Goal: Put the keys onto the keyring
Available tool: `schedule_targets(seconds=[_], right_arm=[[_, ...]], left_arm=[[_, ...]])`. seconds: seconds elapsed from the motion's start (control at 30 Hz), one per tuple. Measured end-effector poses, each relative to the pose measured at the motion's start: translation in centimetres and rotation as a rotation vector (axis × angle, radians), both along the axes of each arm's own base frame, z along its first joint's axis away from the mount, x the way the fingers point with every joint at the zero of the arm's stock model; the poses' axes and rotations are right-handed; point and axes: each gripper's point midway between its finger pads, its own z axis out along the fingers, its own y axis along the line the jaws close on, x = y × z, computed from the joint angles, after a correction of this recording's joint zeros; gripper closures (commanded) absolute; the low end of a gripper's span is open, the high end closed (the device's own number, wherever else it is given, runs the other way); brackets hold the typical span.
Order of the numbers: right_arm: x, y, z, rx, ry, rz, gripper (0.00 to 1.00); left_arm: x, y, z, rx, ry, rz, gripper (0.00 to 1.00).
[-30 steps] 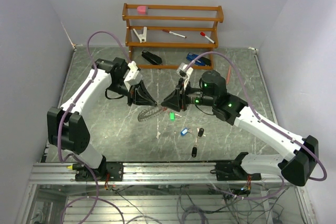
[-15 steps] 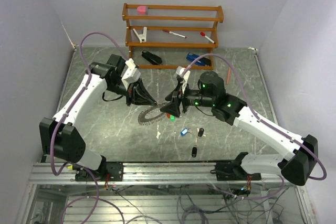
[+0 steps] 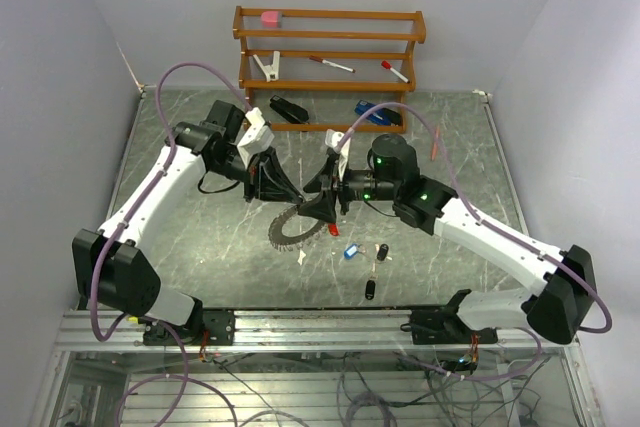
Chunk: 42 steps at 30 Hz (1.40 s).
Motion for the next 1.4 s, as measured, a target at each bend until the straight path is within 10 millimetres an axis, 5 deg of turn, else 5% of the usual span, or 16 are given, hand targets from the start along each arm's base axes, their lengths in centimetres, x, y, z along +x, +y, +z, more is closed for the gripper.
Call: schedule_targets(seconds=[0.1, 0.27, 0.47, 0.7, 1.1, 1.4], right_arm=[[0.0, 0.4, -0.4, 0.001, 0.002, 0.023, 0.57], [-0.6, 0.7, -0.9, -0.005, 0.022, 0.057, 1.00], [-0.6, 0.5, -0.6, 0.013, 0.011, 0.040, 1.00], [-0.7, 0.0, 0.4, 0.032, -0.007, 0.016, 1.00], [-1.0, -0.9, -0.7, -0.023, 0.019, -0.002, 1.00], [-1.3, -1.3, -0.7, -0.036, 0.025, -0.002, 1.00]], left_arm=[[-0.1, -0.1, 0.1, 0.002, 0.010, -0.006, 0.93], [0.1, -0.2, 0.1, -0.003, -0.005, -0.004, 0.89], [0.0, -0.2, 0.2, -0.004, -0.008, -0.005, 0.85], [-0.1, -0.2, 0.3, -0.007, -0.016, -0.006, 0.69], [0.4, 1.1, 1.4, 0.029, -0.142, 0.029, 0.53], [1.2, 1.7, -0.2, 0.091, -0.197, 0.026, 0.54]])
